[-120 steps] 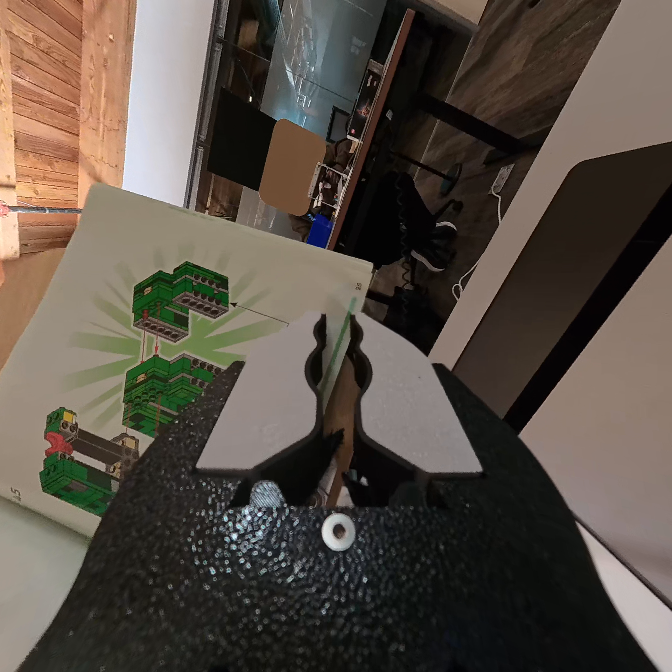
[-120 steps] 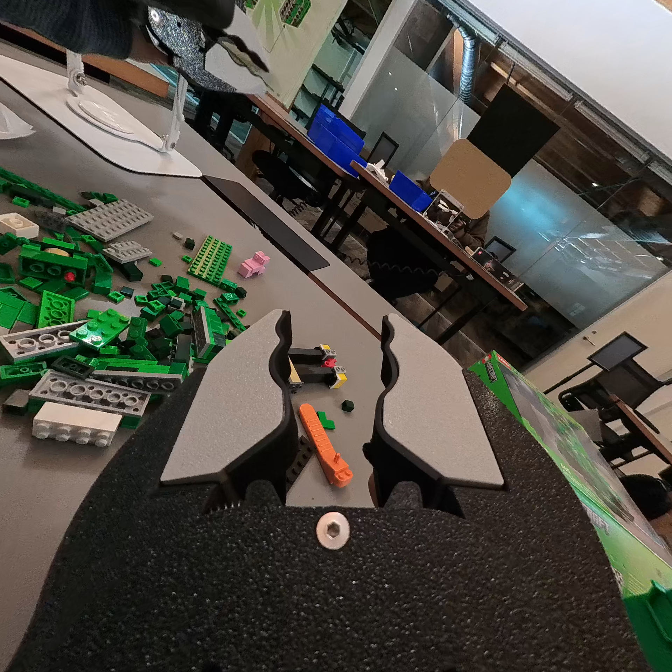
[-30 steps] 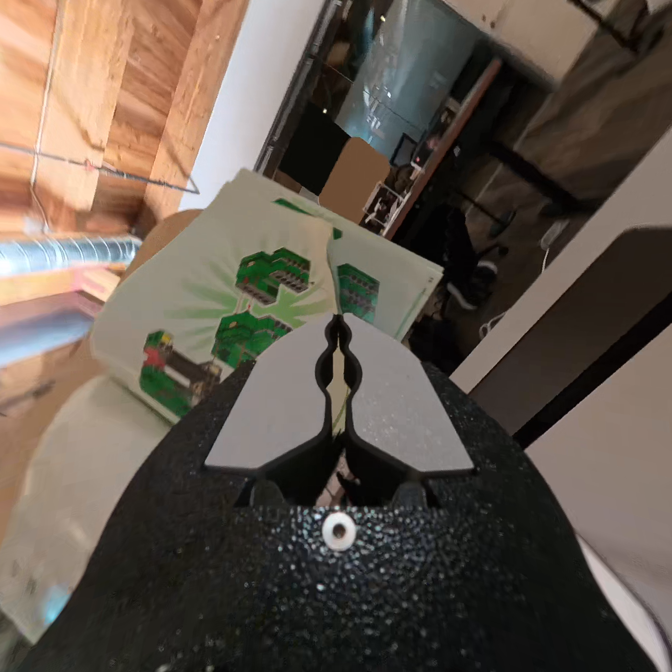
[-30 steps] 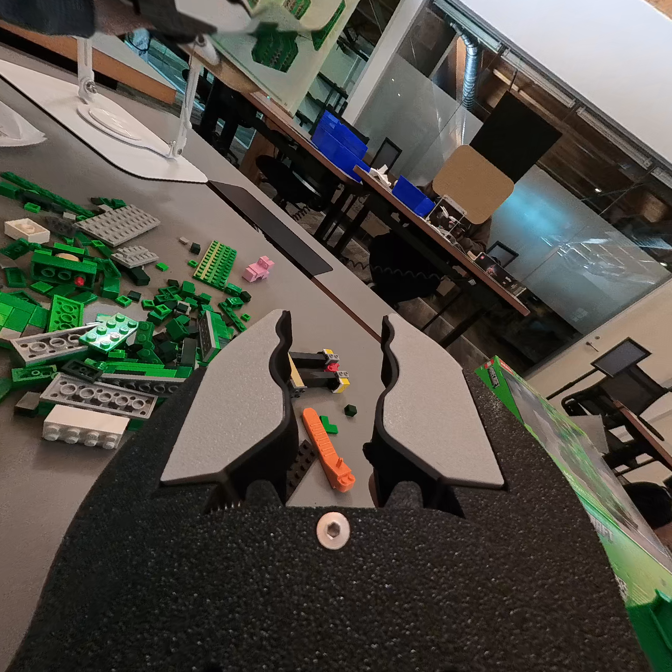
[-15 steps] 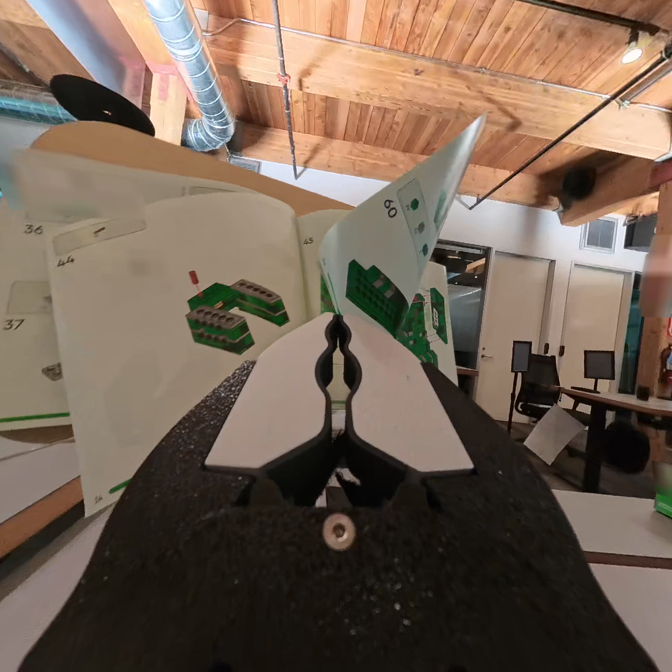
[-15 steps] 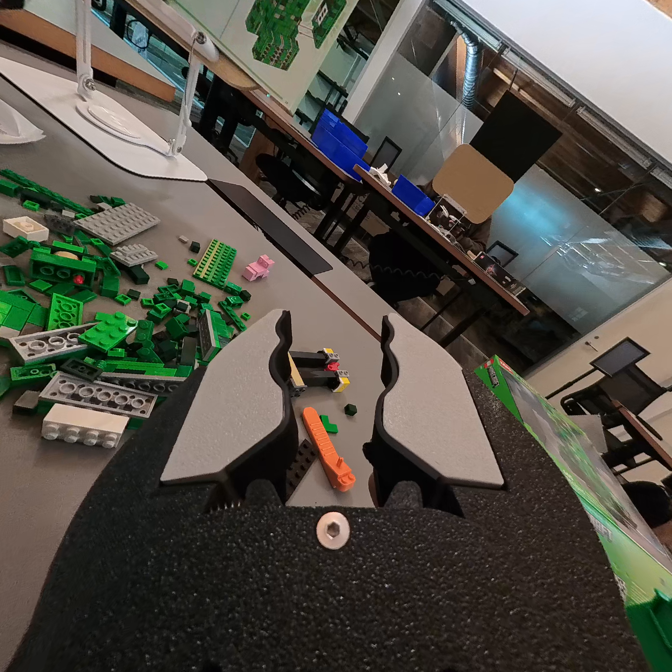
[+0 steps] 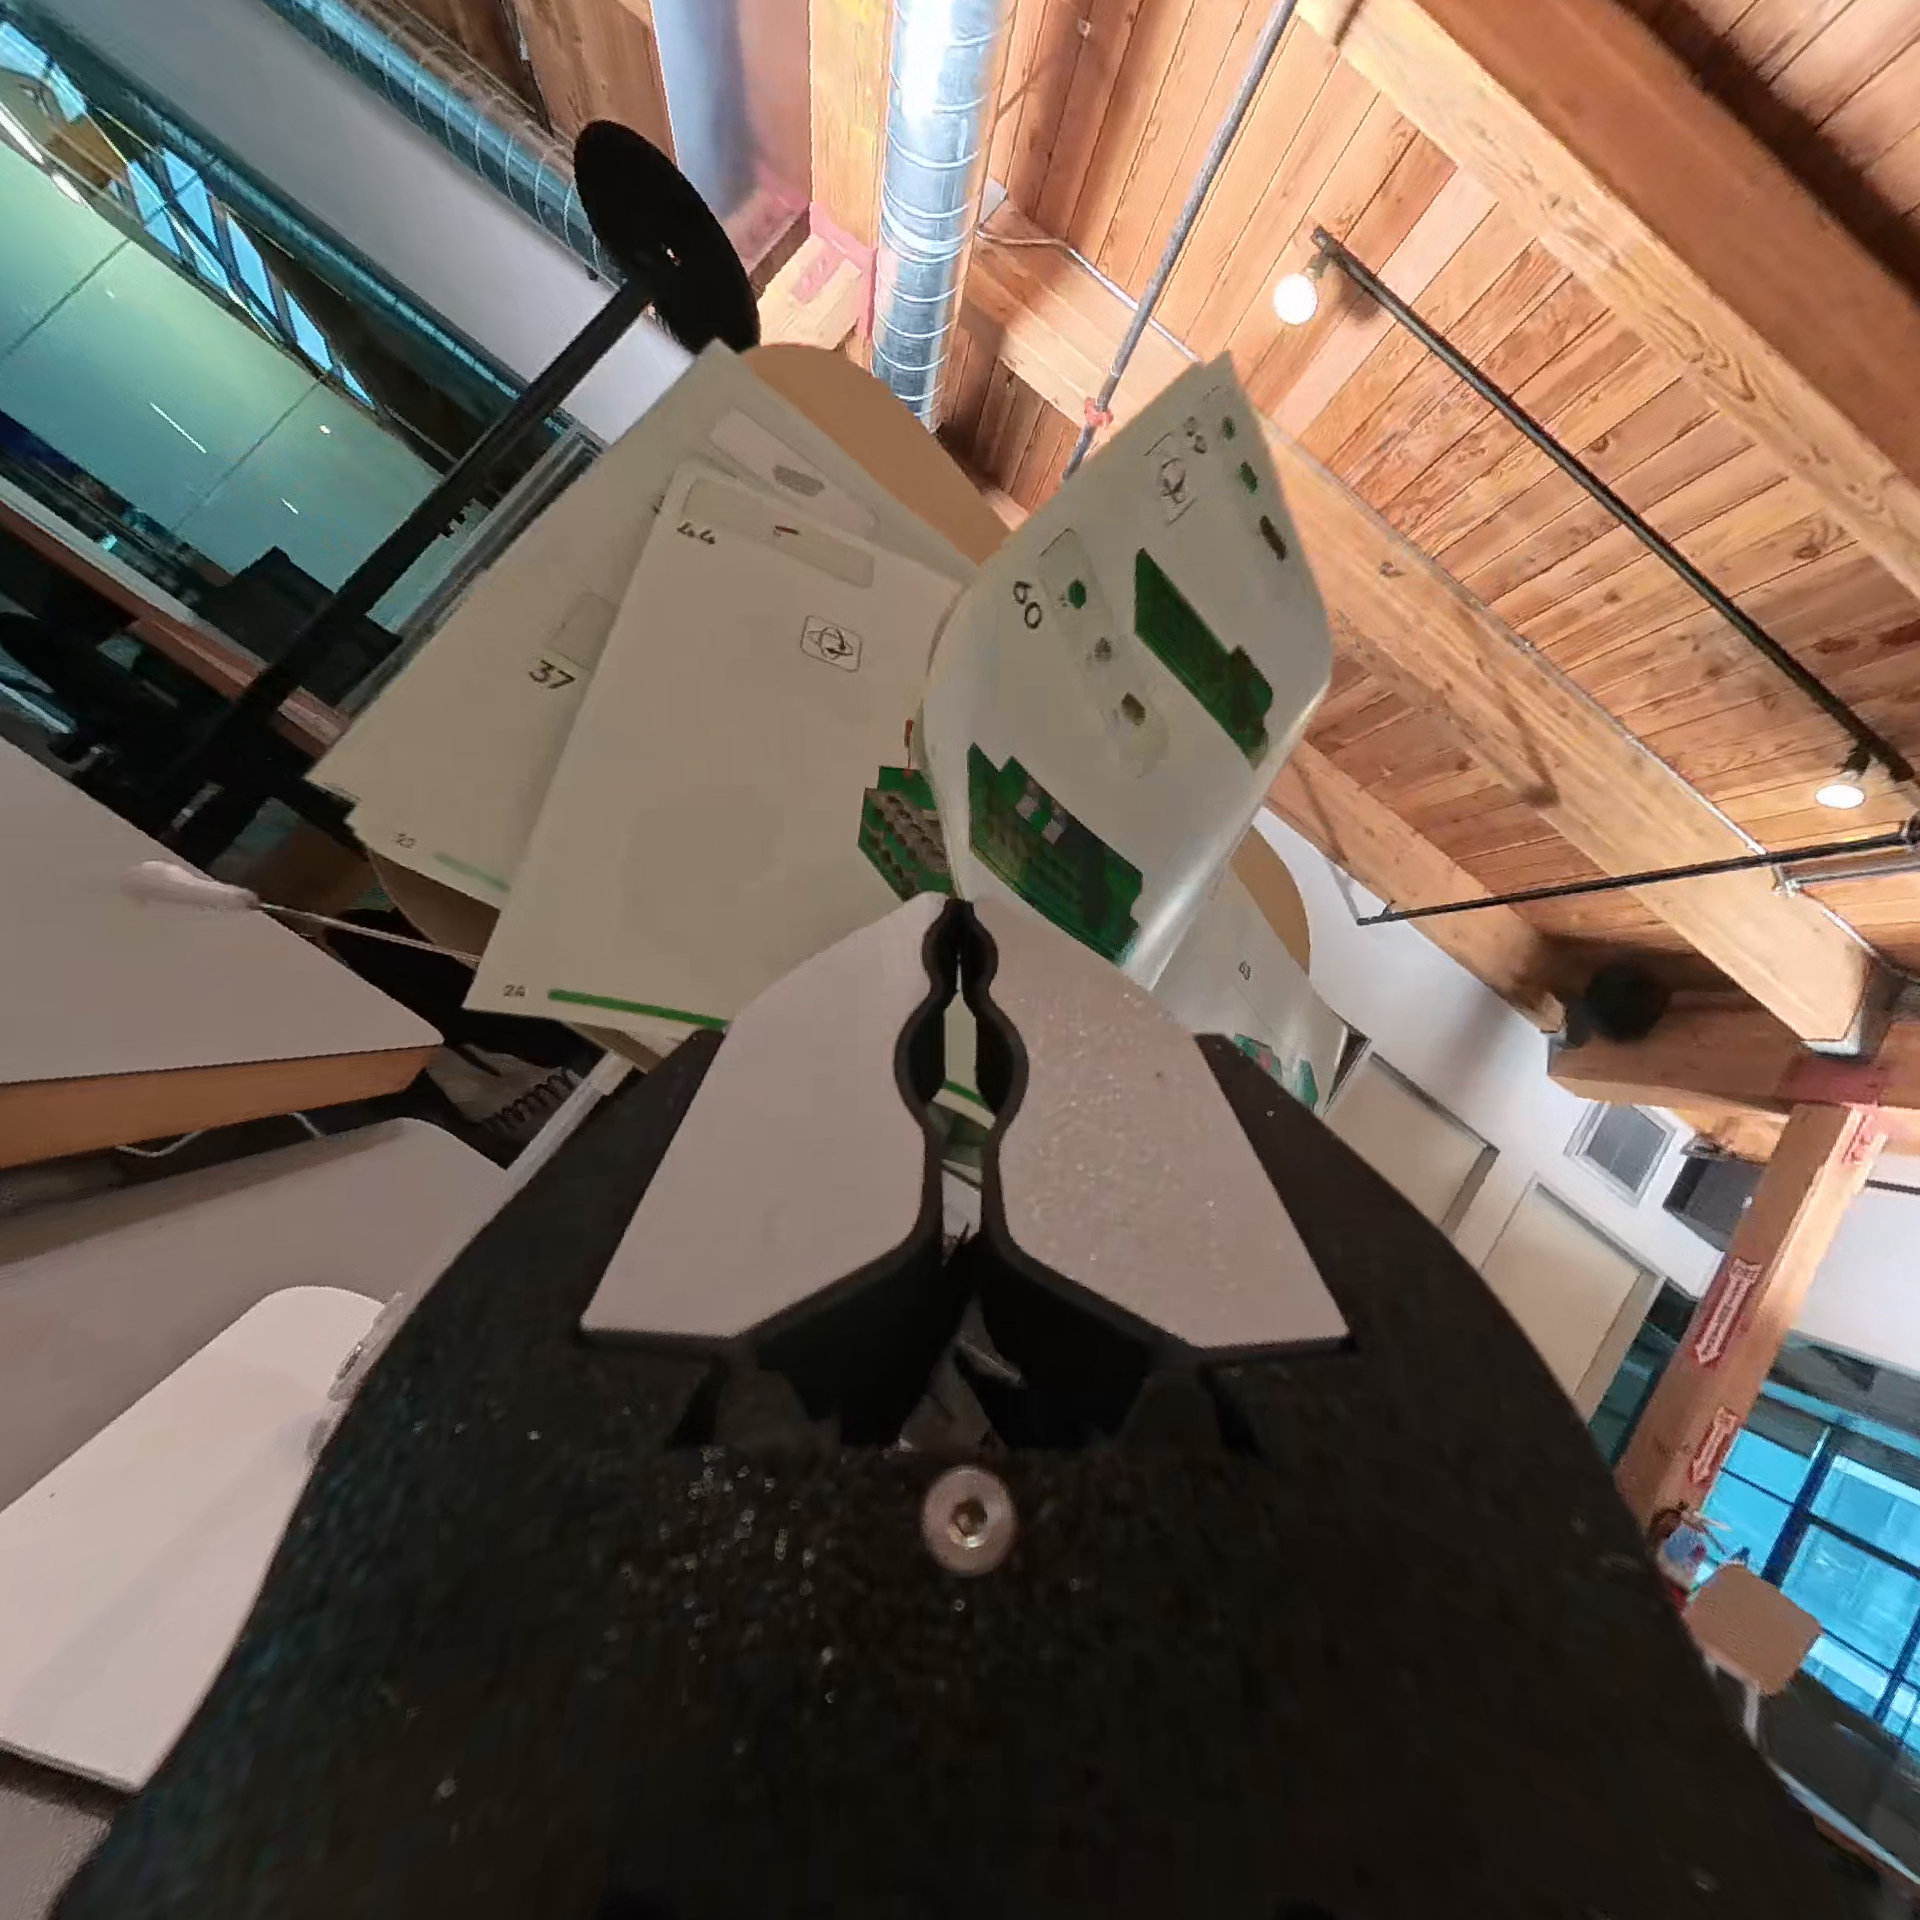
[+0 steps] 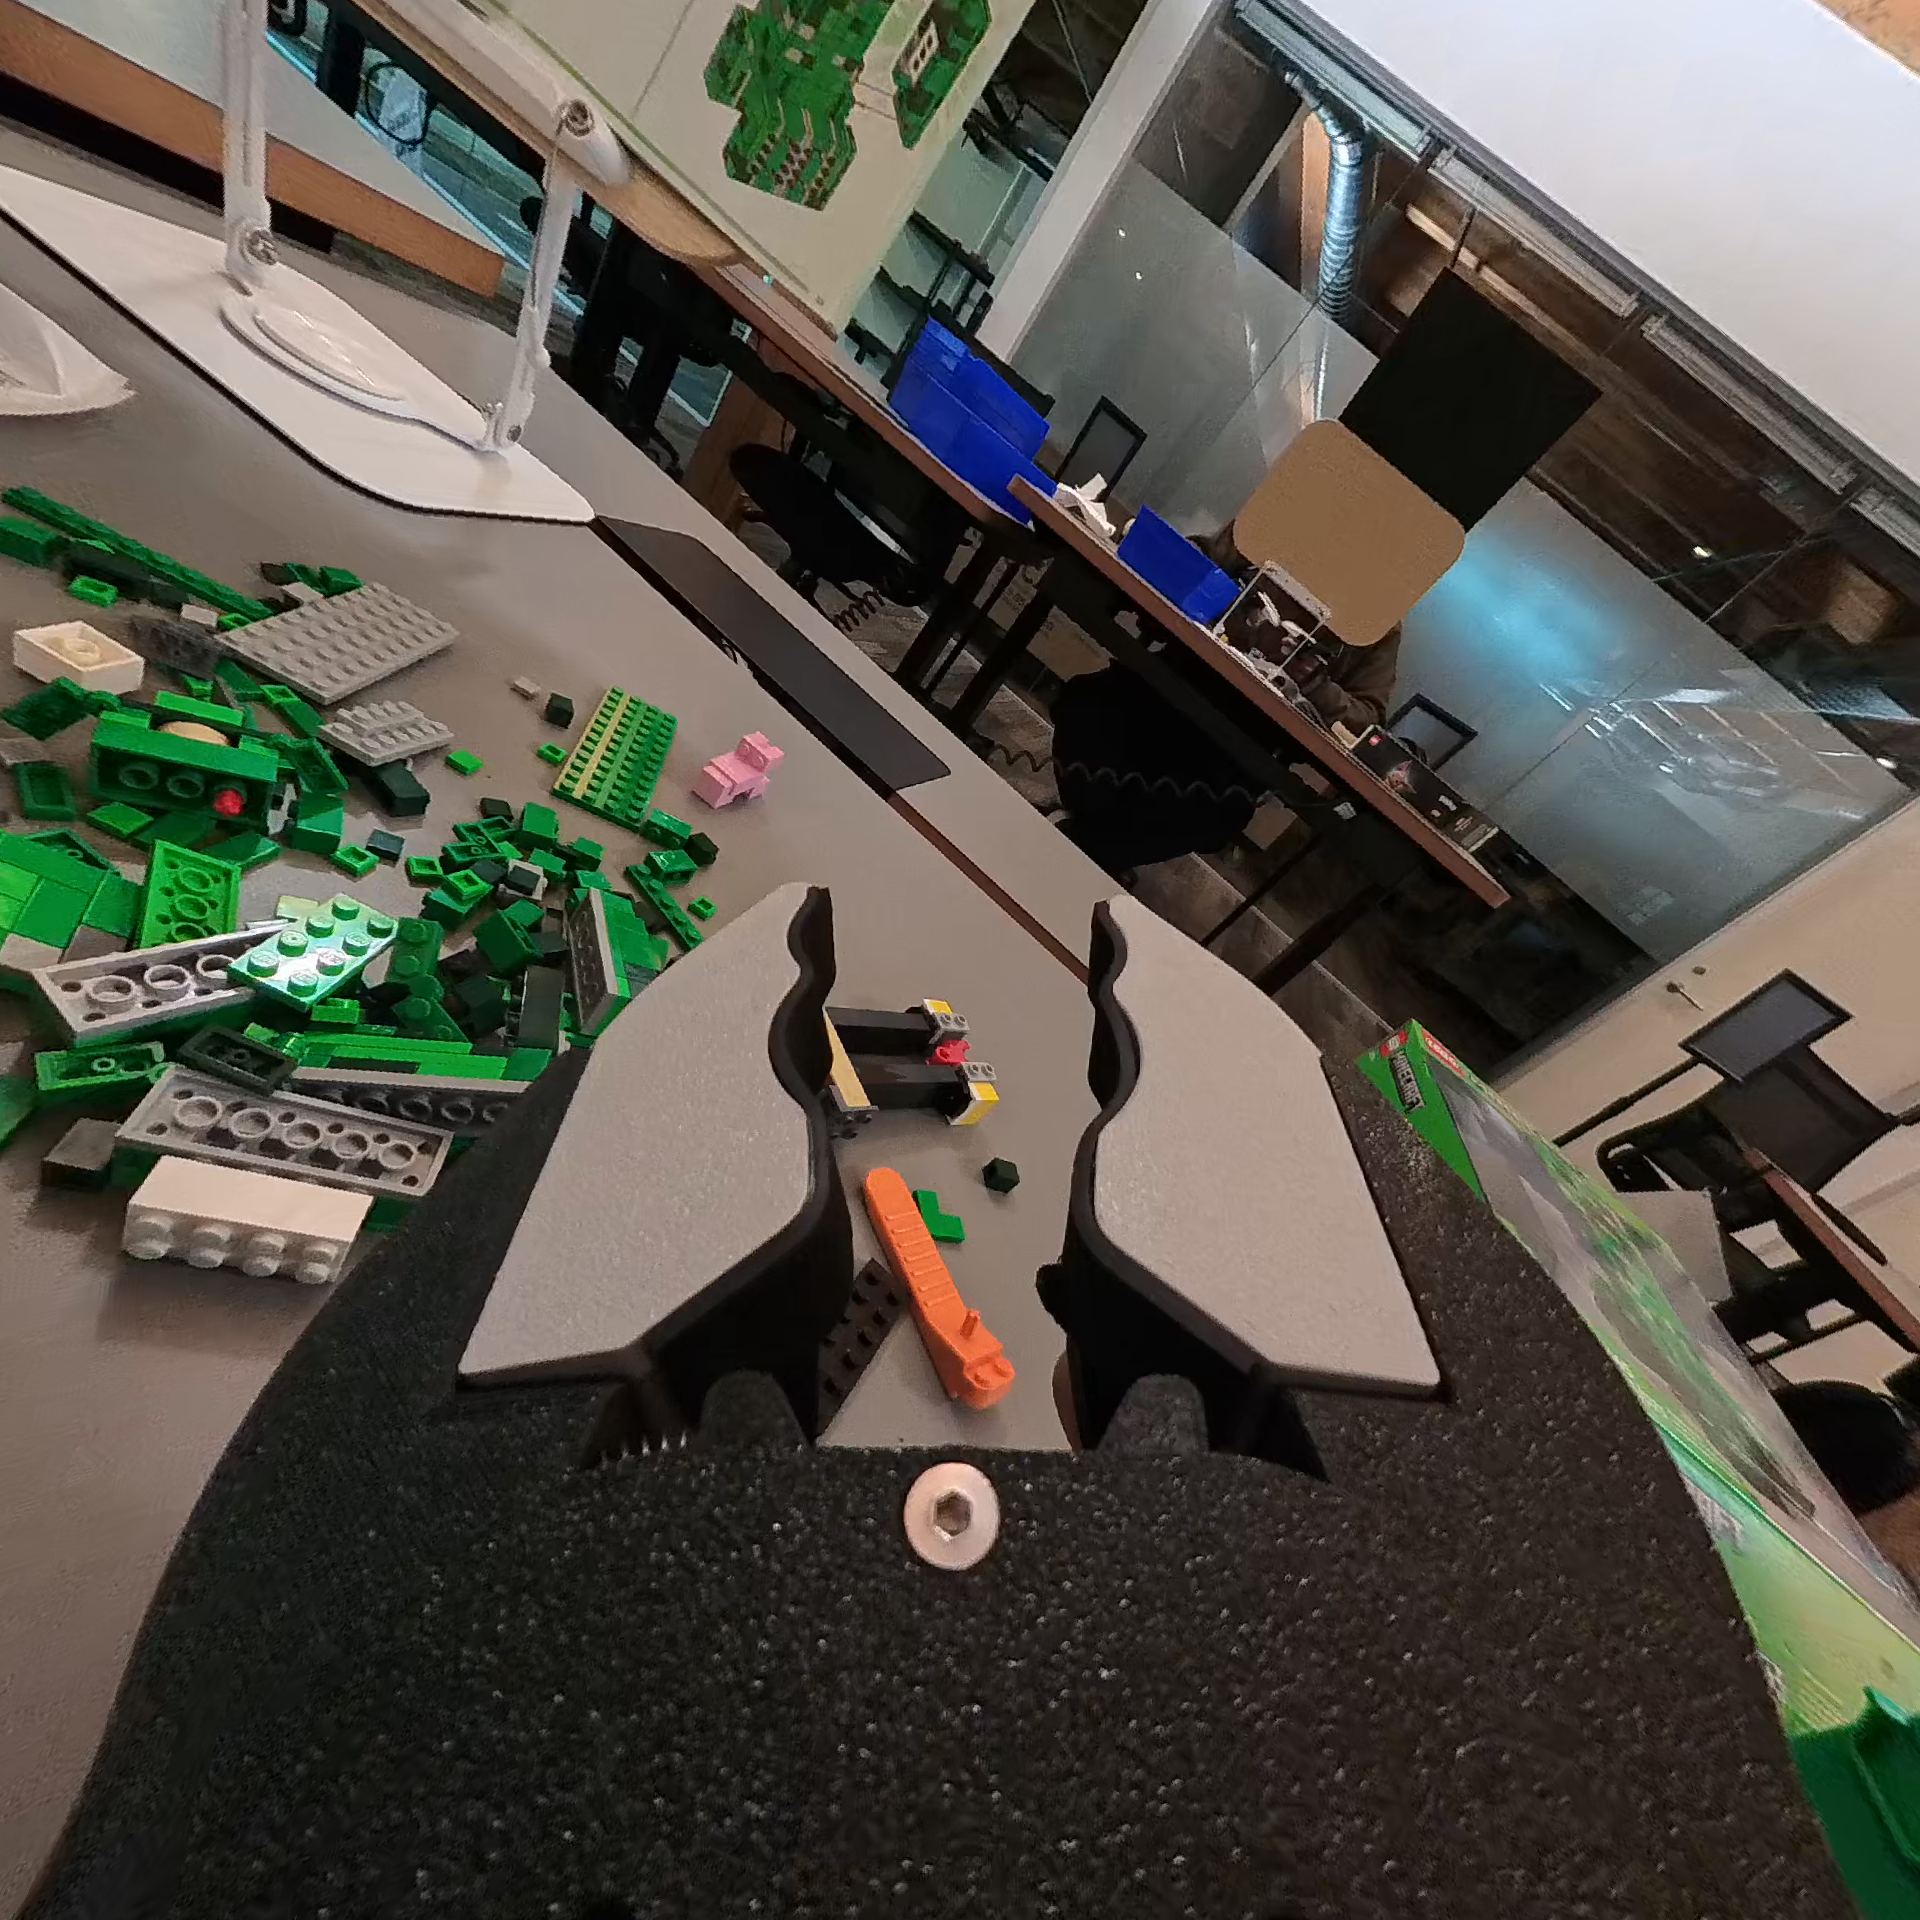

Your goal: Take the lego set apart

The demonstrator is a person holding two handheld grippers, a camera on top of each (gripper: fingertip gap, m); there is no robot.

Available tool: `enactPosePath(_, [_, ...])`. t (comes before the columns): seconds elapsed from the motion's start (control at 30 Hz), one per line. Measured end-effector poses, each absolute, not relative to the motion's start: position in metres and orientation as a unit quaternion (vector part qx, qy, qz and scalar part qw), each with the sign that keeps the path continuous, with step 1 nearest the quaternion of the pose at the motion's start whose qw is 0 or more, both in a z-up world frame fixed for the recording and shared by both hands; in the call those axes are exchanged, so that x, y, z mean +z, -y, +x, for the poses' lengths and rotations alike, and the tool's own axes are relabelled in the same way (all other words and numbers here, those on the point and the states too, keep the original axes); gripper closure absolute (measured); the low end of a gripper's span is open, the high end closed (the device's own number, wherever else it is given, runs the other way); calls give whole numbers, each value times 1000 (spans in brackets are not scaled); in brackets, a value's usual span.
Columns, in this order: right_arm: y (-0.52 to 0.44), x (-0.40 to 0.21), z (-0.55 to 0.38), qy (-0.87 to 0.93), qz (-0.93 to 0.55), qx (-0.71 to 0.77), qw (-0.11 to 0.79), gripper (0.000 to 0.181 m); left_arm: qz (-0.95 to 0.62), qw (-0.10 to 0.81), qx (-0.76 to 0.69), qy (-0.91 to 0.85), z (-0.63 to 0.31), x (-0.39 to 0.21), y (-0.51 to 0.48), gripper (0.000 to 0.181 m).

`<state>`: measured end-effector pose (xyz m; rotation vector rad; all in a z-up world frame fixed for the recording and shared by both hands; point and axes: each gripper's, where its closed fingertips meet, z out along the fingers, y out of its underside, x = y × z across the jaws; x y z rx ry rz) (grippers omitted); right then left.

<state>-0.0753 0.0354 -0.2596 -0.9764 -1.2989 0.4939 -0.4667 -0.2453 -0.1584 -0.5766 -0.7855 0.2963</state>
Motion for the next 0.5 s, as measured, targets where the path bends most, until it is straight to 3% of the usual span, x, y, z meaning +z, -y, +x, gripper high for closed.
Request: enactPosePath(0.5, [-34,-262,-76,581,-427,207,662,135,-252,879,115,389,-479,-161,263,181])
